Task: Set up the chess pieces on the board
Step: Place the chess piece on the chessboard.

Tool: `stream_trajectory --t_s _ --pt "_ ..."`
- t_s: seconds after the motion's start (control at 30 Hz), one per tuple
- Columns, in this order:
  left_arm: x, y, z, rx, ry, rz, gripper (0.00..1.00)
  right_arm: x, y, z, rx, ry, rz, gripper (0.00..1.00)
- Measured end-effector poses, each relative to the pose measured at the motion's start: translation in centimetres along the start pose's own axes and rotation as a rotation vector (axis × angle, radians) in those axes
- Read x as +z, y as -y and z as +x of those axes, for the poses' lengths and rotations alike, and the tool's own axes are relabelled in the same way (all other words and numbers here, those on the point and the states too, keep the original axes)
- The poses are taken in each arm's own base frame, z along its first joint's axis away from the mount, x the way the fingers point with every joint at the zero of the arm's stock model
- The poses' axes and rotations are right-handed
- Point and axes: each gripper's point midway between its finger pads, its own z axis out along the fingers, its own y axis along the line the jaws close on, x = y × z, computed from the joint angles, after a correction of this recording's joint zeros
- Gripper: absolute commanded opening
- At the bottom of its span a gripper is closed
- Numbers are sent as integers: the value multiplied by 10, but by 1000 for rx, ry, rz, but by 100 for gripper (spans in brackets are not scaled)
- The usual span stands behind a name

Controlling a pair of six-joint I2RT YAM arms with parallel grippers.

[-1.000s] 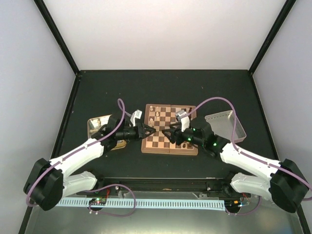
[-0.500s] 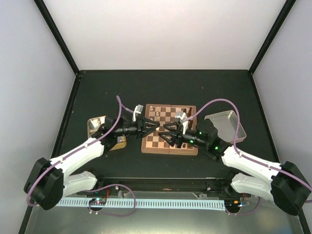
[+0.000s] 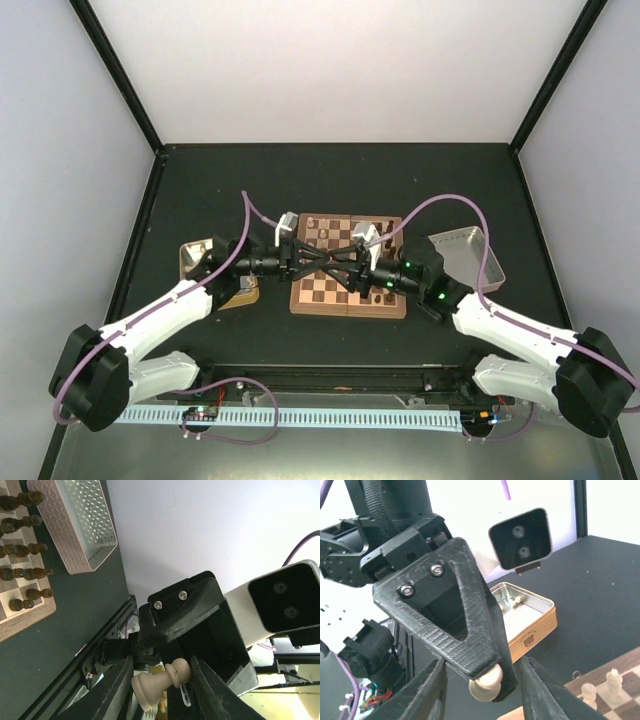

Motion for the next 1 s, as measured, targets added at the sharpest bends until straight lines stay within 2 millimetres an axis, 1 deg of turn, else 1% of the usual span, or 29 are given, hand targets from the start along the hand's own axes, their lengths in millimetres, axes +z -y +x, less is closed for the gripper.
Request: stream_trajectory --t_s 0.03,0.17,0.23,0.3,0.47,0.6,0.77,0.83,0.9,1.0 --pt "0 0 0 2 -1 1 31 1 -2 -1 -8 -5 -12 34" --pt "-1 1 -1 10 -1 4 32 5 -8 -2 -42 -28 -50 27" --pt "-2 2 -1 12 1 3 33 7 -9 -1 -52 -41 -66 17" --pt "-4 2 -1 12 -1 5 35 7 -10 0 -66 -47 -73 11" --pt "-4 3 1 19 -4 5 47 8 -12 1 -70 -60 -85 5" --pt "-3 4 3 23 -17 10 57 10 -10 2 -72 -61 -72 4" --pt "-5 0 4 34 -12 -9 64 10 2 0 -60 -51 -1 4" --pt "-8 -6 1 40 16 -42 66 10 11 0 -47 -47 48 5" --pt "-15 -17 -5 43 65 -100 67 8 23 3 -30 -47 118 5" --pt "-36 -39 -22 61 199 -233 68 6 44 13 3 -67 230 6"
